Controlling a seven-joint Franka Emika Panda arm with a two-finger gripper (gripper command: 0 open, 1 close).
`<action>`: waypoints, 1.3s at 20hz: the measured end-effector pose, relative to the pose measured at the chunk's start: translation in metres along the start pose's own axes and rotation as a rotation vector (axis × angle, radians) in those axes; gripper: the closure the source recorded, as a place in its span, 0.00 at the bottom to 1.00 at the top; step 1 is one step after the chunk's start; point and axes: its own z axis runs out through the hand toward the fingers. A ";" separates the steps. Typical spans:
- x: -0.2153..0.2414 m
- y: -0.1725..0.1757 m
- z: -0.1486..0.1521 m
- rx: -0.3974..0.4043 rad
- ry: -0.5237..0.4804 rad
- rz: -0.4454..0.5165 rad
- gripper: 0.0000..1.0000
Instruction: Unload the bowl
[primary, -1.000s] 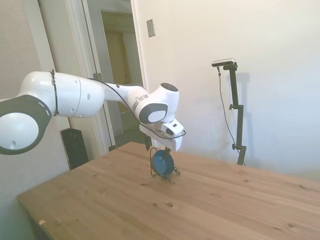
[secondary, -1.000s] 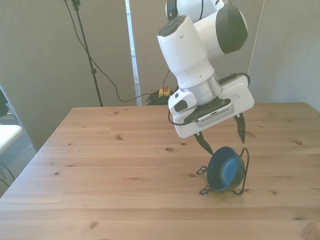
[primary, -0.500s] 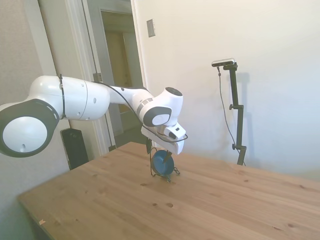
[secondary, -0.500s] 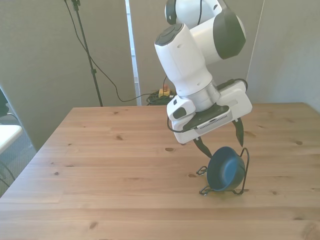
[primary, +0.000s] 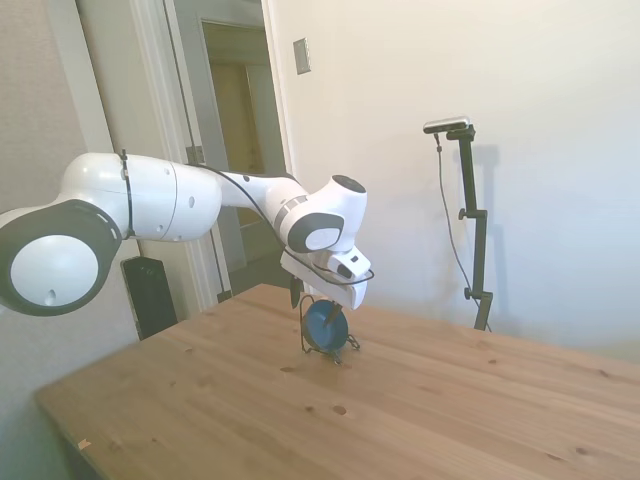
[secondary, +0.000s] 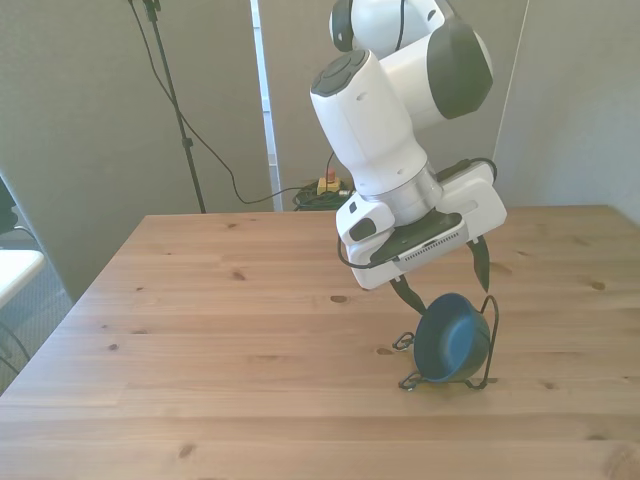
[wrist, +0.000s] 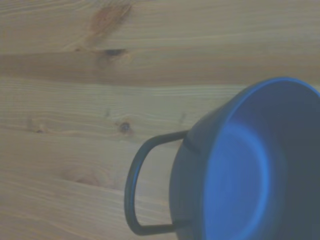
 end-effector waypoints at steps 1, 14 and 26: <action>0.000 0.000 0.000 0.001 0.001 -0.001 1.00; 0.007 -0.001 0.015 -0.007 -0.038 -0.040 1.00; 0.018 0.016 0.004 0.146 -0.187 -0.107 1.00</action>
